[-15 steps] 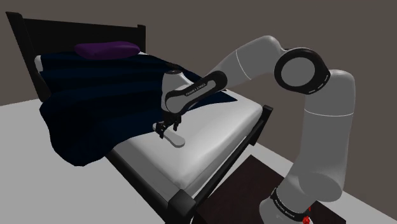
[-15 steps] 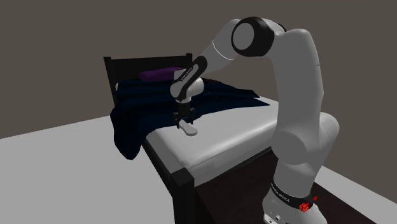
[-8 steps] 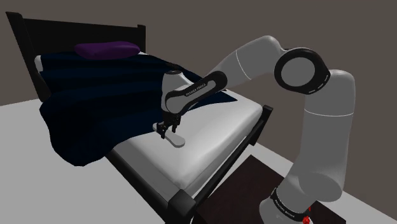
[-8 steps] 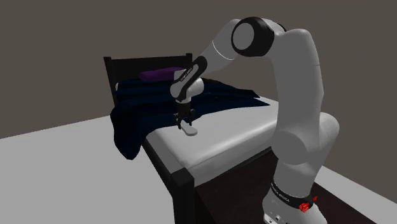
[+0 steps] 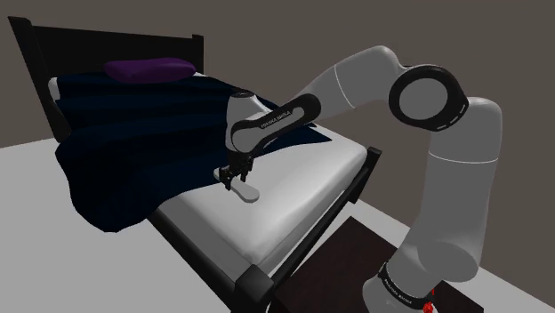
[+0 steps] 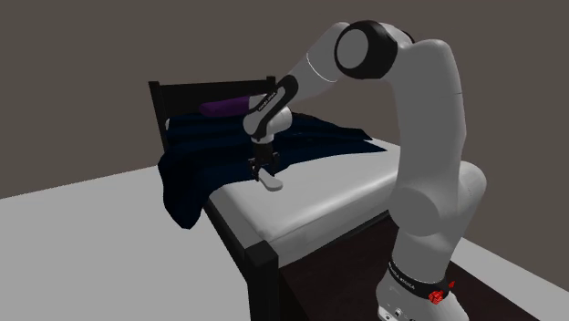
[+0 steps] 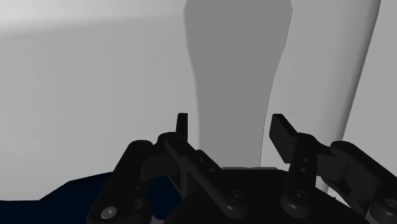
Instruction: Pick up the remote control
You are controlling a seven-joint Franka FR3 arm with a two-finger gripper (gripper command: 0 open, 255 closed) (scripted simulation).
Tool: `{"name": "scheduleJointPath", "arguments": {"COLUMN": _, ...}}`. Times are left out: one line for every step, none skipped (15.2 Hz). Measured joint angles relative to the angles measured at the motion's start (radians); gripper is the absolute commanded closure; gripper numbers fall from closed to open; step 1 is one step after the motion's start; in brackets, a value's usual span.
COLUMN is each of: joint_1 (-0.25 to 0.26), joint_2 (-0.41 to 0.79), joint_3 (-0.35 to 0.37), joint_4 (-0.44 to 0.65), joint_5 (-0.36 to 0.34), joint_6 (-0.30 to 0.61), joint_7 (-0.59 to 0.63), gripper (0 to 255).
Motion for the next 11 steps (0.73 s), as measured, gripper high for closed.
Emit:
{"name": "scheduleJointPath", "arguments": {"joint_1": 0.000, "joint_2": -0.006, "joint_3": 0.001, "joint_4": 0.005, "joint_5": 0.002, "joint_6": -0.011, "joint_7": -0.001, "gripper": 255}}
{"name": "scheduleJointPath", "arguments": {"joint_1": -0.001, "joint_2": -0.014, "joint_3": 0.002, "joint_4": 0.010, "joint_5": 0.003, "joint_6": -0.024, "joint_7": -0.002, "gripper": 255}}
{"name": "scheduleJointPath", "arguments": {"joint_1": -0.001, "joint_2": -0.024, "joint_3": 0.003, "joint_4": 0.013, "joint_5": 0.006, "joint_6": -0.037, "joint_7": -0.003, "gripper": 255}}
{"name": "scheduleJointPath", "arguments": {"joint_1": -0.003, "joint_2": -0.031, "joint_3": 0.003, "joint_4": 0.015, "joint_5": 0.007, "joint_6": -0.046, "joint_7": -0.007, "gripper": 255}}
{"name": "scheduleJointPath", "arguments": {"joint_1": -0.003, "joint_2": -0.036, "joint_3": 0.003, "joint_4": 0.021, "joint_5": 0.009, "joint_6": -0.057, "joint_7": -0.007, "gripper": 255}}
{"name": "scheduleJointPath", "arguments": {"joint_1": -0.004, "joint_2": -0.046, "joint_3": 0.004, "joint_4": 0.024, "joint_5": 0.011, "joint_6": -0.070, "joint_7": -0.009, "gripper": 255}}
{"name": "scheduleJointPath", "arguments": {"joint_1": -0.004, "joint_2": -0.053, "joint_3": 0.005, "joint_4": 0.027, "joint_5": 0.012, "joint_6": -0.080, "joint_7": -0.009, "gripper": 255}}
{"name": "scheduleJointPath", "arguments": {"joint_1": -0.004, "joint_2": -0.065, "joint_3": 0.006, "joint_4": 0.030, "joint_5": 0.015, "joint_6": -0.094, "joint_7": -0.010, "gripper": 255}}
{"name": "scheduleJointPath", "arguments": {"joint_1": -0.005, "joint_2": -0.071, "joint_3": 0.006, "joint_4": 0.035, "joint_5": 0.016, "joint_6": -0.105, "joint_7": -0.012, "gripper": 255}}
{"name": "scheduleJointPath", "arguments": {"joint_1": -0.006, "joint_2": -0.079, "joint_3": 0.007, "joint_4": 0.039, "joint_5": 0.018, "joint_6": -0.117, "joint_7": -0.014, "gripper": 255}}
{"name": "scheduleJointPath", "arguments": {"joint_1": -0.005, "joint_2": -0.082, "joint_3": 0.007, "joint_4": 0.041, "joint_5": 0.019, "joint_6": -0.122, "joint_7": -0.014, "gripper": 255}}
